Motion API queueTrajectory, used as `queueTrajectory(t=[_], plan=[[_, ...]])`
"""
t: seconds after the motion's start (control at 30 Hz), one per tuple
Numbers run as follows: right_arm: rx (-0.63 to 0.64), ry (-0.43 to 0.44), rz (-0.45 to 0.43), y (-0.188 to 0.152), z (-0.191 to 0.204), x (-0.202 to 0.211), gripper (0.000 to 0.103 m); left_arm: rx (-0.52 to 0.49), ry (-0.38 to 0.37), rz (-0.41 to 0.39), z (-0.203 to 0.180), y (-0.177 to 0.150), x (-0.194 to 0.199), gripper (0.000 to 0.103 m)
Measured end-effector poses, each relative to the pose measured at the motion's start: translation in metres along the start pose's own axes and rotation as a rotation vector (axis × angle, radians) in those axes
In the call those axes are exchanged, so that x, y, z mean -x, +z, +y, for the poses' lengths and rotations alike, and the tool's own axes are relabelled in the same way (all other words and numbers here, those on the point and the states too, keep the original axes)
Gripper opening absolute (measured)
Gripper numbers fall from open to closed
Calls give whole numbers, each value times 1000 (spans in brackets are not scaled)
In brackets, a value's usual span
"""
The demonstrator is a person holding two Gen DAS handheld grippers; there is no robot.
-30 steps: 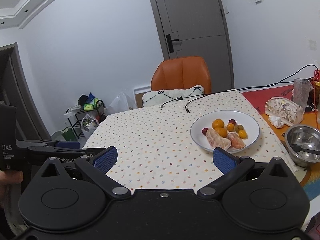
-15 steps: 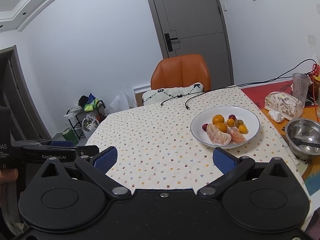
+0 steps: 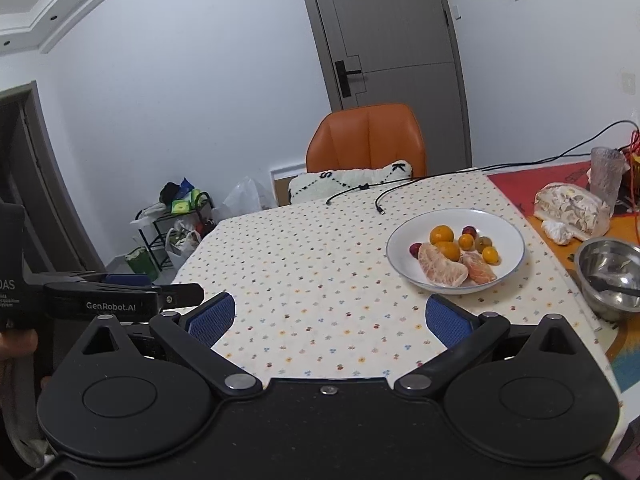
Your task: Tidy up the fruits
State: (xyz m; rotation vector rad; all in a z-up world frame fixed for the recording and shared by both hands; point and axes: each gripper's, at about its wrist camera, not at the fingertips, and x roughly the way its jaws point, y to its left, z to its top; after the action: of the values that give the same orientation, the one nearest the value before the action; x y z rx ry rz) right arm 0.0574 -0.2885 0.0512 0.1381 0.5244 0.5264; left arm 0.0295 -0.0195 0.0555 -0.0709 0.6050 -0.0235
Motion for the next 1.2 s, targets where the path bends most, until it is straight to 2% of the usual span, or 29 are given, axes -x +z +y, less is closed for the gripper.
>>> queueTrajectory(t=[1.2], plan=[[2, -24, 15, 0, 4, 2, 103, -18, -15, 15, -5, 2, -2, 95]])
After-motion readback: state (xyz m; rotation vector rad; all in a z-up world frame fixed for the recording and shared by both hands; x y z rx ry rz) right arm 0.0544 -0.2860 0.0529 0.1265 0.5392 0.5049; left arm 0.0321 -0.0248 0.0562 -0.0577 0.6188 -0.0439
